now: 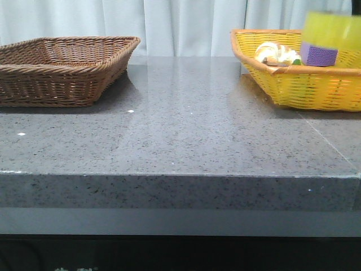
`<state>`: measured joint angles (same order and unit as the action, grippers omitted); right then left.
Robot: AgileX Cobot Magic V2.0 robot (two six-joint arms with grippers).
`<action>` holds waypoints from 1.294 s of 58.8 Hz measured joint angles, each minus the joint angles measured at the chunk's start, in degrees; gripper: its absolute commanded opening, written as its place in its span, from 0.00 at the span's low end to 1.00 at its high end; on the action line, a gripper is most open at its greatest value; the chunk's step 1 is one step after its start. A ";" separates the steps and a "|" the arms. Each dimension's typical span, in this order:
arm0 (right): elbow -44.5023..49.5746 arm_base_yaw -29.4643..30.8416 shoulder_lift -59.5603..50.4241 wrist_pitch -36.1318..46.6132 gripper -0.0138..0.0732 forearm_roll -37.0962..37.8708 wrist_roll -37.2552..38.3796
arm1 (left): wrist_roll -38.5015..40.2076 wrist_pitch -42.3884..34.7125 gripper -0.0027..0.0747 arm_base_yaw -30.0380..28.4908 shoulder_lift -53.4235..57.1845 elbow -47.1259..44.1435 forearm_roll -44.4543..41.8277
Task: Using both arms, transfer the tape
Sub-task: 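Grasp the tape roll rim with the right gripper and lift it, then carry the tape toward the brown basket and set it on the table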
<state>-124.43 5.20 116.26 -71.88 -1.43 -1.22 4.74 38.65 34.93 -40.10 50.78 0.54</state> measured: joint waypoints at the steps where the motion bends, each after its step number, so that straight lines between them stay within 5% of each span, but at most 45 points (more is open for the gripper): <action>1: 0.00 -0.36 -0.78 0.00 0.32 -0.14 0.01 | 0.00 0.00 0.67 0.00 0.00 0.00 0.00; 18: -0.37 -12.35 -9.69 -0.04 0.32 -2.46 -2.32 | 0.00 0.00 0.67 0.00 0.00 0.00 0.00; 44: 5.61 -31.13 -7.54 -0.04 0.32 -2.45 -2.66 | 0.00 0.00 0.67 0.00 0.00 0.00 0.00; 76: 6.77 -33.94 3.35 4.29 0.33 -0.40 -2.78 | 0.00 0.00 0.67 0.00 0.00 0.00 0.00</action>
<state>-117.66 -28.75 119.61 -67.59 -1.83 -4.00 4.74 38.65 34.93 -40.10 50.78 0.54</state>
